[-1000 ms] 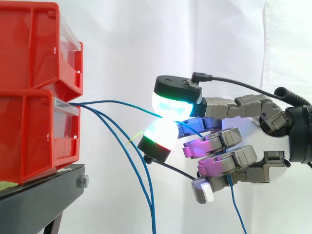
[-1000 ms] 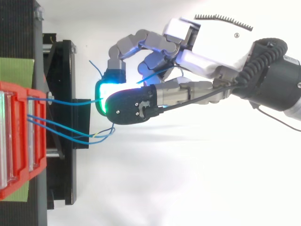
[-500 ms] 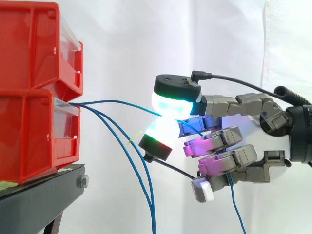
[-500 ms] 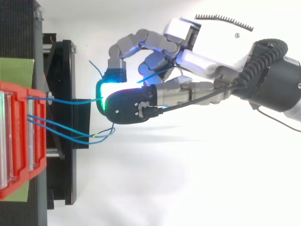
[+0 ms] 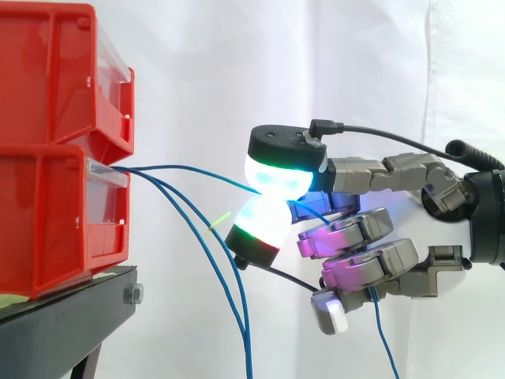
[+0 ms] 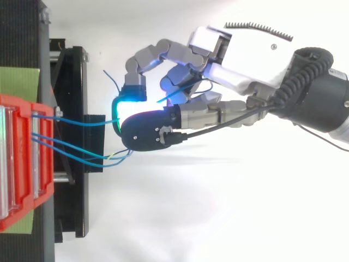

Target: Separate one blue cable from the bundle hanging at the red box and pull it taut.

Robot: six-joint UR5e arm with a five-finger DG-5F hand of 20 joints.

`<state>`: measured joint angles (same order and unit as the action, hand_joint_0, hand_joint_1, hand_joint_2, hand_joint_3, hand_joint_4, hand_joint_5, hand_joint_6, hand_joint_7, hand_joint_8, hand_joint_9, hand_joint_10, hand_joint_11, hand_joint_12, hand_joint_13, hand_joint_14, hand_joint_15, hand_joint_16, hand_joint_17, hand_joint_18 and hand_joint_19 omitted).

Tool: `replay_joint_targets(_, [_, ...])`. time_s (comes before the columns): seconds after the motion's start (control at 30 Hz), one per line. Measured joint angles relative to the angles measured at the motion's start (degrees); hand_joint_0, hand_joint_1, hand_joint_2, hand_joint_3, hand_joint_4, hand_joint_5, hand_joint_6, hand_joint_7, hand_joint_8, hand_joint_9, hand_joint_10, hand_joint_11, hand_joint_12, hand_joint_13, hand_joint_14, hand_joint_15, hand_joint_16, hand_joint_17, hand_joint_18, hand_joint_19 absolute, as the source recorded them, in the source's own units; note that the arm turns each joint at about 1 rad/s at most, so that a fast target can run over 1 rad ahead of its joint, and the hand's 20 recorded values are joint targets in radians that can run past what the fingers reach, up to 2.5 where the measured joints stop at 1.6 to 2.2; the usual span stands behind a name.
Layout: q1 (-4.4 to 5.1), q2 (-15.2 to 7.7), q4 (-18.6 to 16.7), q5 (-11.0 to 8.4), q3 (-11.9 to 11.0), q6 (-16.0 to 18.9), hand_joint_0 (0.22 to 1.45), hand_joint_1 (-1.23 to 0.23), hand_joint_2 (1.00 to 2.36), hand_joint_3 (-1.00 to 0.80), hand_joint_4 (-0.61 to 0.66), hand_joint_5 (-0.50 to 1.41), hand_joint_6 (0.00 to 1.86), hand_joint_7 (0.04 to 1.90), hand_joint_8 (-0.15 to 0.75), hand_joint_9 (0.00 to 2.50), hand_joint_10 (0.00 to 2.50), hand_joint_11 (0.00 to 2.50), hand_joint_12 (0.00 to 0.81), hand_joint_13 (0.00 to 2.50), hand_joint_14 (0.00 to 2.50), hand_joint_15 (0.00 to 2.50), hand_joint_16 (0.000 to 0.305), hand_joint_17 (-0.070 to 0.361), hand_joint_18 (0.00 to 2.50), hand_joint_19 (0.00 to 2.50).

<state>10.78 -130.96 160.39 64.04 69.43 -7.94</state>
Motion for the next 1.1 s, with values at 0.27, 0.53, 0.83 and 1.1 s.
replay_joint_targets(0.27, [0.01, 0.00, 0.26, -0.13, 0.01, -0.14, 0.61, -0.71, 1.02, -0.07, 0.02, -0.15, 0.93, 1.17, 0.245, 1.01, 2.15, 1.36, 0.299, 1.32, 1.03, 1.43, 0.048, 0.109, 0.95, 1.01])
replay_joint_targets(0.53, [0.01, 0.00, 0.27, -0.14, 0.01, -0.15, 0.61, -0.71, 1.02, -0.09, 0.03, -0.15, 0.93, 1.16, 0.244, 1.00, 2.12, 1.42, 0.288, 1.31, 0.98, 1.48, 0.047, 0.106, 0.93, 1.01])
replay_joint_targets(0.83, [0.02, 0.00, 0.27, -0.15, 0.05, -0.15, 0.61, -0.67, 1.02, -0.22, 0.05, -0.17, 0.93, 1.07, 0.227, 0.98, 2.15, 1.36, 0.279, 1.30, 0.92, 1.52, 0.048, 0.109, 0.91, 0.98])
replay_joint_targets(1.1, [0.02, 0.00, 0.28, -0.15, 0.04, -0.15, 0.60, -0.67, 1.02, -0.30, 0.07, -0.18, 0.93, 1.01, 0.223, 0.95, 2.16, 1.33, 0.282, 1.26, 0.94, 1.53, 0.047, 0.107, 0.86, 0.96])
